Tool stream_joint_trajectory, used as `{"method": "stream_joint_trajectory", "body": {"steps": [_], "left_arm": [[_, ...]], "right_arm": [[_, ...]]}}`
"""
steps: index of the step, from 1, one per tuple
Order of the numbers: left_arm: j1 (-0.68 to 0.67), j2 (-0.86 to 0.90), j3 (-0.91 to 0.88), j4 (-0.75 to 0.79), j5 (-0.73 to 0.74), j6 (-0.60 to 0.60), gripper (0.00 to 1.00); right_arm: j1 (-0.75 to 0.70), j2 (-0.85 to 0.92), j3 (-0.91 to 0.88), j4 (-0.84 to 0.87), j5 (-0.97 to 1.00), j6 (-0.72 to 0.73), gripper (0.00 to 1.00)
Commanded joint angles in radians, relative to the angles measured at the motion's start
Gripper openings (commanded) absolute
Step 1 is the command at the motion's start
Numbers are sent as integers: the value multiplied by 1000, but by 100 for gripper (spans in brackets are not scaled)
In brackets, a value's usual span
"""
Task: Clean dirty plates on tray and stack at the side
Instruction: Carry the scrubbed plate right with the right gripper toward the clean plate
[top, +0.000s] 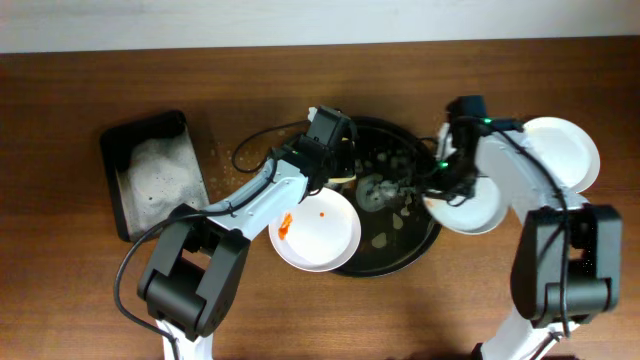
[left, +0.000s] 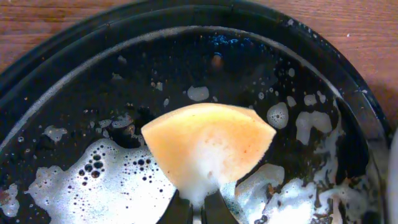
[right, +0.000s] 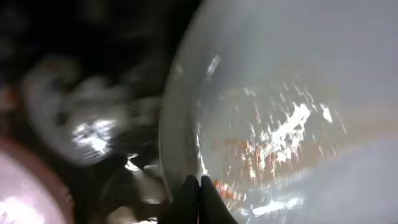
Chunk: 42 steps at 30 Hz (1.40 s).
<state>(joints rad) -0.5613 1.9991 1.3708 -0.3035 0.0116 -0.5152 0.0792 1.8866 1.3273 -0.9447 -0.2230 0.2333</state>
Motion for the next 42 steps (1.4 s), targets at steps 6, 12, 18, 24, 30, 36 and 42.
{"method": "stream_joint_trajectory", "body": {"steps": [6, 12, 18, 24, 30, 36, 42], "left_arm": [[2, -55, 12, 3, 10, 43, 0], [-1, -76, 12, 50, 192, 96, 0], [-101, -50, 12, 122, 249, 114, 27], [-142, 5, 12, 139, 282, 15, 20], [-149, 8, 12, 163, 122, 55, 23], [-114, 20, 12, 200, 140, -136, 49], [-31, 41, 12, 255, 264, -262, 51]], "right_arm": [[97, 6, -3, 105, -227, -68, 5], [-44, -85, 58, 95, -211, -61, 43], [-351, -105, -39, -66, -193, -99, 52], [-361, -105, -161, 31, -132, -102, 41], [-361, -104, -253, 159, -198, -68, 24], [-360, -105, -257, 183, -237, -68, 4], [-360, -108, -256, 172, -189, -69, 10]]}}
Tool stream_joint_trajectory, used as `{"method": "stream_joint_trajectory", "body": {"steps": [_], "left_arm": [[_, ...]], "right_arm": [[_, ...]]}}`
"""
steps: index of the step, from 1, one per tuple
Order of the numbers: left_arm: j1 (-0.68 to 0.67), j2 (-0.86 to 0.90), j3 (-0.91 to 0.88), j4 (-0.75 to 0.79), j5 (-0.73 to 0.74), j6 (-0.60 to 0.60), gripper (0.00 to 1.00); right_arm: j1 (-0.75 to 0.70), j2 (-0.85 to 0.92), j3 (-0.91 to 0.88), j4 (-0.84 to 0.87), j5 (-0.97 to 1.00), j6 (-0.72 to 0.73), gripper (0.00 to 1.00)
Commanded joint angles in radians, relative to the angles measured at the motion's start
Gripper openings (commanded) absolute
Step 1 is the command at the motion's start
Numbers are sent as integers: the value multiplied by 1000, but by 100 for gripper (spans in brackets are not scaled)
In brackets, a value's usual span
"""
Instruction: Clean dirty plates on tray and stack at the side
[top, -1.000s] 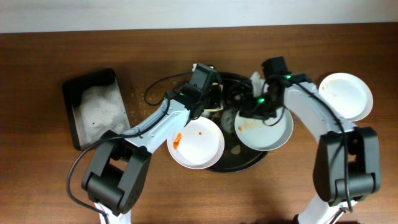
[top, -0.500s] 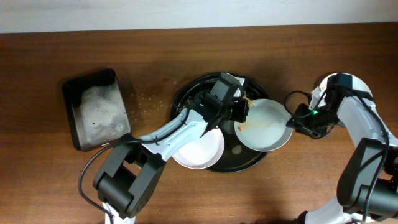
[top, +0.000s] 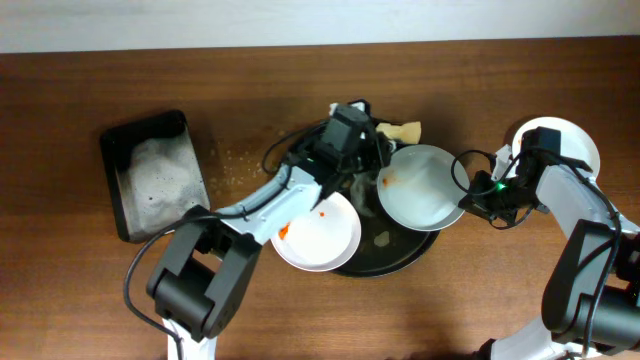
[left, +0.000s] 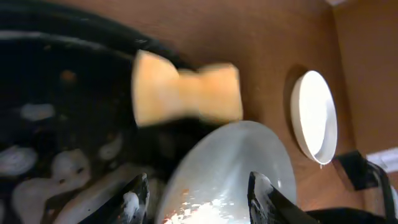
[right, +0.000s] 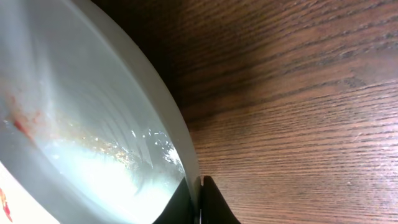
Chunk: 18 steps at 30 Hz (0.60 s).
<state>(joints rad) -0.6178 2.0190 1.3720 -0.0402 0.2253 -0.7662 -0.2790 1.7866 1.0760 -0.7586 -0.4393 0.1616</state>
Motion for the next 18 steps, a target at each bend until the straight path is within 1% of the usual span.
{"method": "stream_joint_trajectory", "body": {"steps": [1, 3, 4, 5, 7, 8, 9, 10, 11, 12, 14, 15, 16, 18], "left_arm": [[29, 21, 11, -8, 52, 31, 51], [30, 21, 15, -5, 52, 102, 51], [30, 21, 23, 3, 52, 158, 51], [29, 21, 43, 10, 53, 264, 51], [29, 21, 98, -12, 38, 620, 51], [29, 21, 104, -18, 5, 747, 50], [29, 21, 104, -20, -10, 805, 49], [30, 24, 104, -18, -12, 906, 40], [26, 32, 103, 2, -10, 1014, 37], [20, 40, 103, 18, 0, 1094, 36], [18, 60, 103, 26, 50, 1226, 38], [18, 82, 103, 44, 95, 1283, 47], [18, 109, 103, 66, 137, 1337, 47], [18, 148, 103, 101, 184, 1389, 52]], "right_arm": [[-2, -14, -3, -20, 49, -1, 13], [-2, -39, -1, -23, 59, -16, 17], [-2, -52, 2, -23, 59, -16, 23], [-2, -74, 5, -24, 59, -16, 35], [-2, -122, 10, -38, 59, -16, 41], [-2, -143, 17, -54, 59, -16, 42], [-2, -161, 24, -69, 59, -16, 42], [-2, -194, 42, -105, 60, -16, 43], [-3, -220, 62, -138, 76, -16, 45], [-3, -247, 89, -181, 101, -16, 47], [-3, -288, 138, -253, 107, -16, 49], [-3, -304, 149, -271, 106, -16, 49], [-3, -322, 151, -279, 101, -16, 50], [-3, -335, 151, -296, 99, -16, 50]]}}
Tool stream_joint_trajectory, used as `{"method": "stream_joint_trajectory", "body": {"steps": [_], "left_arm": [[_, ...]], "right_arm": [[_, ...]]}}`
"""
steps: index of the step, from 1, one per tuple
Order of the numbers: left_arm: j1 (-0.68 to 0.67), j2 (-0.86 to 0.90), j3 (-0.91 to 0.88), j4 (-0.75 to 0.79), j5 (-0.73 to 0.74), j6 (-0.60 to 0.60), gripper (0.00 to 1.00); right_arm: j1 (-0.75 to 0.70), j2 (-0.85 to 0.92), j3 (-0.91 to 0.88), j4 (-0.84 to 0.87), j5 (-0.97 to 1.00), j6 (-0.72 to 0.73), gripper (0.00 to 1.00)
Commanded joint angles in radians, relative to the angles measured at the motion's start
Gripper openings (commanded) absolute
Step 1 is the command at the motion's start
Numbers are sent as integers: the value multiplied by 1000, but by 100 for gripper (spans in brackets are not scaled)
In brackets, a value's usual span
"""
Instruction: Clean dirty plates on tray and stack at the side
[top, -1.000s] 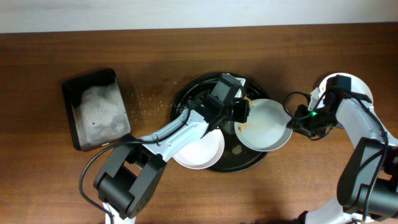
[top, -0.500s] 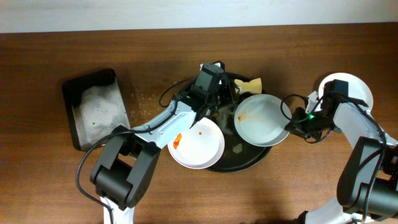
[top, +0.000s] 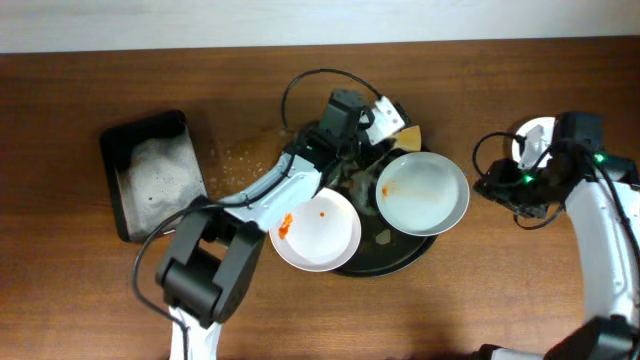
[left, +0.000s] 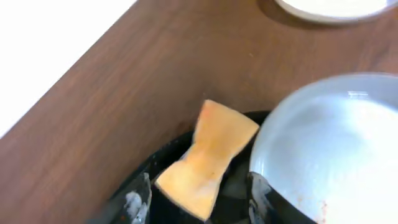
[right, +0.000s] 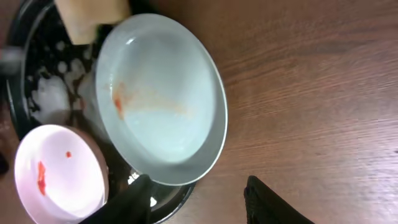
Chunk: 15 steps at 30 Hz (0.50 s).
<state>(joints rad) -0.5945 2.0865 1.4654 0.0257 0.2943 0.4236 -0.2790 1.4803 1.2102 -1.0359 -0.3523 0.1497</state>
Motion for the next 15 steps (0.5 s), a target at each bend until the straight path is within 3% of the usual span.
{"method": "stream_joint_trajectory", "body": {"steps": [1, 4, 12, 14, 15], "left_arm": [[-10, 97, 10, 56, 136, 207, 52], [-27, 148, 10, 108, 140, 274, 50], [-23, 225, 10, 211, 94, 274, 31], [-20, 224, 10, 211, 95, 261, 32], [-20, 214, 11, 214, 95, 238, 38]], "right_arm": [[-3, -29, 17, -28, 13, -4, 50], [-3, -29, 17, -35, -10, -4, 50], [-3, -29, 17, -45, -14, -4, 49], [-3, -29, 17, -45, -14, -4, 49], [-3, -29, 17, -45, -14, -4, 49]]}}
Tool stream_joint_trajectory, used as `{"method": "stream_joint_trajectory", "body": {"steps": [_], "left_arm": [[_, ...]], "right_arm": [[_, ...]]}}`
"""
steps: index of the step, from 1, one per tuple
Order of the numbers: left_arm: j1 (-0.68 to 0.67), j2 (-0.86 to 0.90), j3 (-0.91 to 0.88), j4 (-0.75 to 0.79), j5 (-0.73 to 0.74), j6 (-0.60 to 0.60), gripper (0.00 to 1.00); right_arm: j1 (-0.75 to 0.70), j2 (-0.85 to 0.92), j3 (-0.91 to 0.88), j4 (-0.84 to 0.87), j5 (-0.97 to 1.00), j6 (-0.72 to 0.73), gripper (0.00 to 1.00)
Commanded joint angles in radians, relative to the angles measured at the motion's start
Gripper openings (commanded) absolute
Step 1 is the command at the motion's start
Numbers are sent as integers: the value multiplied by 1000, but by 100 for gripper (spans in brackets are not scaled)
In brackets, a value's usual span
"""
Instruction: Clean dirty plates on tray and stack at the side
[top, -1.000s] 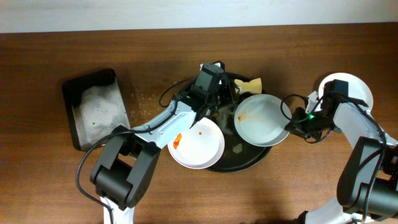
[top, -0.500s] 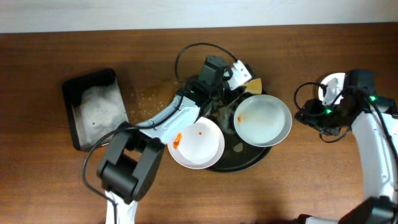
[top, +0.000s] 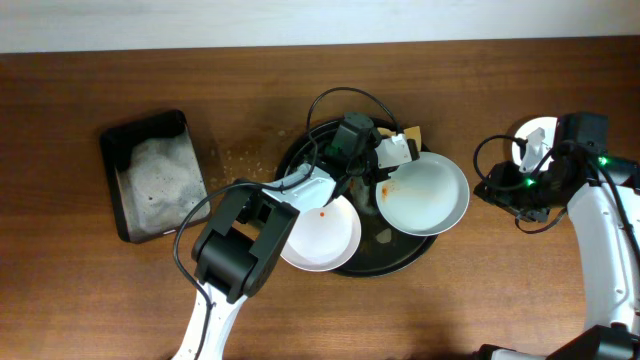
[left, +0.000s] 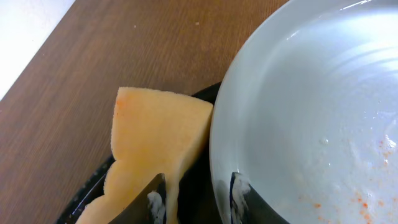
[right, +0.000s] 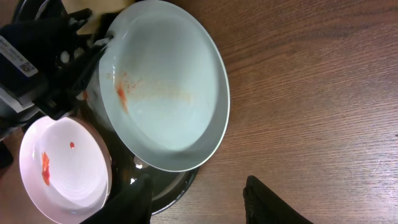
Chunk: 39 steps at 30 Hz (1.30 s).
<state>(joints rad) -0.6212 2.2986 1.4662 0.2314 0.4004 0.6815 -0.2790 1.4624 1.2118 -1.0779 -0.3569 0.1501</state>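
A black round tray (top: 300, 150) holds a white plate (top: 318, 232) with orange smears at its front left. A pale grey plate (top: 422, 193) with a faint orange stain (right: 121, 93) lies over the tray's right rim. A yellow sponge (left: 155, 130) rests on the tray's far rim. My left gripper (left: 199, 200) is open; one finger is against the sponge, the other over the grey plate's rim (left: 217, 143). My right gripper (right: 199, 205) hangs open over the table, right of that plate (right: 168, 87), holding nothing.
A clean white plate (top: 545, 132) sits at the far right, partly under my right arm. A black rectangular tub (top: 155, 175) of foam stands at the left. Foam patches lie on the tray floor. Cables loop above the tray.
My left gripper has come closer to the grey plate, its fingers nearer together, now astride the plate's rim beside the sponge. The right gripper and both plates stayed put.
My left gripper was shut on the sponge over the foamy tray while my right was shut on the grey plate's rim. Then the left was open with the sponge lying on the far rim. Later the right had let go and stood back to the right.
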Motion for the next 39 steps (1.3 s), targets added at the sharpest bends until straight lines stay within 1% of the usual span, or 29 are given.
{"method": "stream_joint_trajectory", "body": {"steps": [1, 3, 4, 5, 6, 7, 8, 9, 11, 12, 13, 14, 16, 19, 21, 22, 23, 24, 28, 30, 31, 33, 35, 37, 39], "left_arm": [[7, -17, 10, 8, -11, -52, 44], [13, -71, 10, 2, -10, -152, 44], [17, -103, 10, -11, -11, -195, 40], [22, -140, 10, -51, -7, -237, 23], [22, -177, 10, -91, 16, -289, 27], [19, -195, 10, -120, 15, -310, 31], [19, -207, 10, -148, 15, -348, 40], [20, -218, 10, -174, 15, -368, 53], [40, -224, 43, -235, 19, -413, 60], [51, -219, 88, -306, 31, -417, 66], [59, -212, 153, -398, 11, -416, 66], [69, -184, 276, -524, -55, -415, 66], [73, -134, 398, -611, -60, -396, 67], [72, -53, 421, -617, -56, -387, 67], [72, 16, 421, -607, -10, -311, 66], [64, 47, 421, -603, -12, -251, 65], [60, 63, 420, -599, -14, -217, 65], [56, 81, 420, -585, -16, -180, 62], [52, 135, 420, -512, -31, -164, 61], [48, 143, 419, -510, -30, -164, 58], [47, 148, 417, -515, -30, -163, 54], [46, 153, 417, -521, -31, -163, 44], [47, 157, 417, -549, -32, -163, 30], [49, 157, 417, -567, -102, -163, 19], [49, 157, 417, -591, -138, -163, 11]], "right_arm": [[-3, -11, 15, -3, -10, -5, 48], [-3, -11, 15, 0, -10, -5, 48], [-3, -11, 15, 0, -9, -5, 48], [-3, -11, 15, 0, -9, -13, 48], [-3, -11, 15, -1, -10, -12, 48], [-3, -11, 15, 0, -9, -12, 48], [-3, -11, 15, 0, -10, -12, 48], [-3, -11, 15, 0, -10, -12, 48], [-3, -11, 15, -1, -10, -12, 48], [-3, -11, 15, -2, -10, -12, 48], [-3, -11, 15, -1, -10, -12, 48], [-3, -11, 15, -1, -10, -12, 48], [-3, -11, 15, -2, -10, -12, 48], [-3, -11, 15, -16, -10, -12, 49], [-3, -11, 15, -16, -13, -12, 48], [-3, -11, 15, -16, -13, -12, 48], [-3, -11, 15, -16, -13, -12, 48], [-3, -11, 15, -16, -13, -12, 48], [-3, -11, 15, -19, -13, -12, 48], [-3, -11, 15, -19, -13, -12, 48], [-3, -11, 15, -19, -13, -12, 48], [-3, -11, 15, -18, -13, -12, 48], [-3, -11, 15, -18, -13, -12, 48], [-3, -11, 15, -18, -13, -12, 48], [-3, -11, 15, -19, -13, -12, 48]]}}
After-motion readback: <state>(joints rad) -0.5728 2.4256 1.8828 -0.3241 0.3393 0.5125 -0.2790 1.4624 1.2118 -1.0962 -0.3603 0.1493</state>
